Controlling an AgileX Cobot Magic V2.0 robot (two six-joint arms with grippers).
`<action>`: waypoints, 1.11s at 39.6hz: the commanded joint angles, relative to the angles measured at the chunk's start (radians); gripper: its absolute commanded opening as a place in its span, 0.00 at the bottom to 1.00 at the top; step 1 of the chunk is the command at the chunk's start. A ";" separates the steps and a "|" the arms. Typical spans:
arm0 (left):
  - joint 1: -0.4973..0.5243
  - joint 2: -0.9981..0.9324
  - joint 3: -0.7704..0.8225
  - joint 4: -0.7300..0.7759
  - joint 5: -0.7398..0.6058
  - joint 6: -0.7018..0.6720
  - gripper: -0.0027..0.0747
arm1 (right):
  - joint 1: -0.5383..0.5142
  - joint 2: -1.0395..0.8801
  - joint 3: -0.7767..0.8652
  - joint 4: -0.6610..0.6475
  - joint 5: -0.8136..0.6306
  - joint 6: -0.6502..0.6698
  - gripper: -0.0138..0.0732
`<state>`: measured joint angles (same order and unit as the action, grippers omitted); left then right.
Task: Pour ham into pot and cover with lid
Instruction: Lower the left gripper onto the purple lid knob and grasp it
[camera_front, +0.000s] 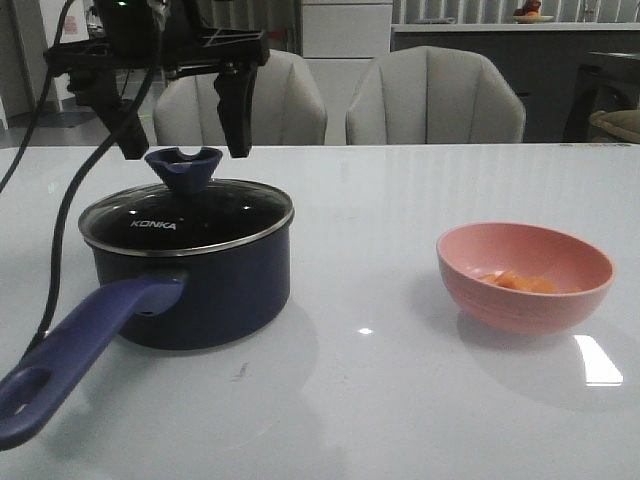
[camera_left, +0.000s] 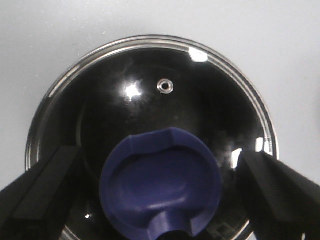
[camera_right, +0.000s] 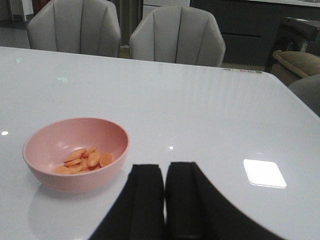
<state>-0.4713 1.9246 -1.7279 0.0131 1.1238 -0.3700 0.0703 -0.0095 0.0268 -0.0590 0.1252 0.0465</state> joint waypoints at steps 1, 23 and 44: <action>-0.007 -0.044 -0.033 0.003 -0.012 -0.038 0.86 | -0.005 -0.019 -0.005 -0.013 -0.077 0.000 0.37; -0.007 -0.016 -0.033 0.003 -0.016 -0.094 0.86 | -0.005 -0.022 -0.005 -0.013 -0.077 0.000 0.37; -0.007 -0.012 -0.033 -0.013 -0.014 -0.095 0.86 | -0.005 -0.022 -0.005 -0.013 -0.077 0.000 0.37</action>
<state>-0.4713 1.9605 -1.7279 0.0111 1.1298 -0.4528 0.0703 -0.0095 0.0268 -0.0590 0.1252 0.0465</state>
